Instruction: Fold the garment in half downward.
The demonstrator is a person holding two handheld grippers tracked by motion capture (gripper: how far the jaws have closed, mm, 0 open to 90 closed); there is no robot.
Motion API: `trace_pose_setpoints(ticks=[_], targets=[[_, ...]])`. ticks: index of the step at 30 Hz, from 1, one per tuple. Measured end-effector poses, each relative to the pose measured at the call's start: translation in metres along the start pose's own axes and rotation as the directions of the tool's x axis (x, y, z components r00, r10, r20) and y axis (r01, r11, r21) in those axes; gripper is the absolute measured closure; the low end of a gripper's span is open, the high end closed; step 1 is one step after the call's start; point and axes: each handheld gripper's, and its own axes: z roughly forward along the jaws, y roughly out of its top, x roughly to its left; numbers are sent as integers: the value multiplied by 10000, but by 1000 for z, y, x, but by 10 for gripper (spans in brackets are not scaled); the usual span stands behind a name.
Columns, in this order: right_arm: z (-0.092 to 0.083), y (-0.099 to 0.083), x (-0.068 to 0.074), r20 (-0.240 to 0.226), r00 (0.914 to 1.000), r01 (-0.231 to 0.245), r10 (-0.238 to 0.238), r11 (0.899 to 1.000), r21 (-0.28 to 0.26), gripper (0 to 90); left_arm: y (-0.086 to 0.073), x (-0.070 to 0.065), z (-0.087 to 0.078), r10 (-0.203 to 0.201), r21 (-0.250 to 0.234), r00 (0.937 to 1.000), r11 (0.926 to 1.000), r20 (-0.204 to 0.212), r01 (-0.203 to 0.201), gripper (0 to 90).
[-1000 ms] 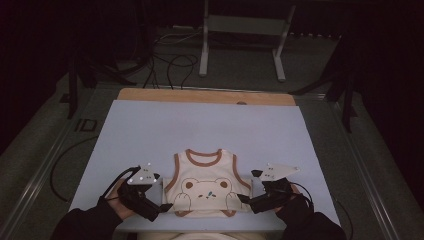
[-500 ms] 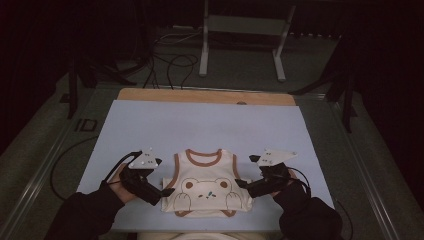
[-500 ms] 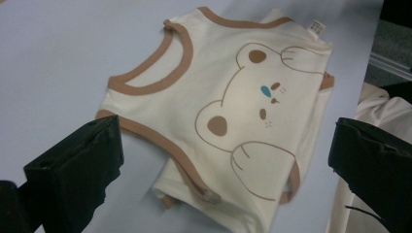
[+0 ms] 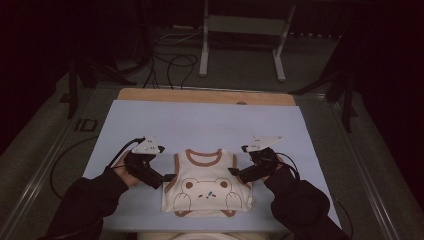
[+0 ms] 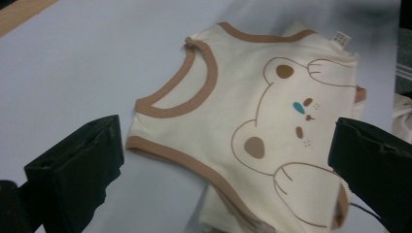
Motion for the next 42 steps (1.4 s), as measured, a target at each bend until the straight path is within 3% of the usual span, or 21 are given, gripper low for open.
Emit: trace_pose_setpoints(ticks=[5,9,16,22,28,31,35,42], targets=[[12,2,-10,-120,9999,-2,4,9999,162,101,1,10,11,-548,100,9985,9985,24,547,3],[21,2,-18,-262,9996,-64,70,9996,259,101,2,19,21,-663,241,9978,9975,72,661,3],[34,0,-30,-243,9995,-198,210,9985,513,101,2,29,35,-442,409,9990,9982,43,440,3],[45,-3,-38,-170,9992,-353,361,9983,461,98,-2,38,48,-581,647,9983,9962,48,577,3],[58,-9,-46,-317,9985,-429,456,9957,825,98,-8,46,62,-603,845,9981,9947,91,594,5],[65,-13,-49,-305,9981,-511,543,9940,966,98,-11,52,69,-806,970,9967,9920,-23,805,9],[73,-17,-52,-280,9976,-592,631,9907,1228,95,-14,58,75,-1072,1003,9940,9890,-230,1089,56],[83,-23,-58,-373,9957,-776,843,9851,1533,133,-19,63,83,-1070,1155,9941,9874,-160,1081,169]])
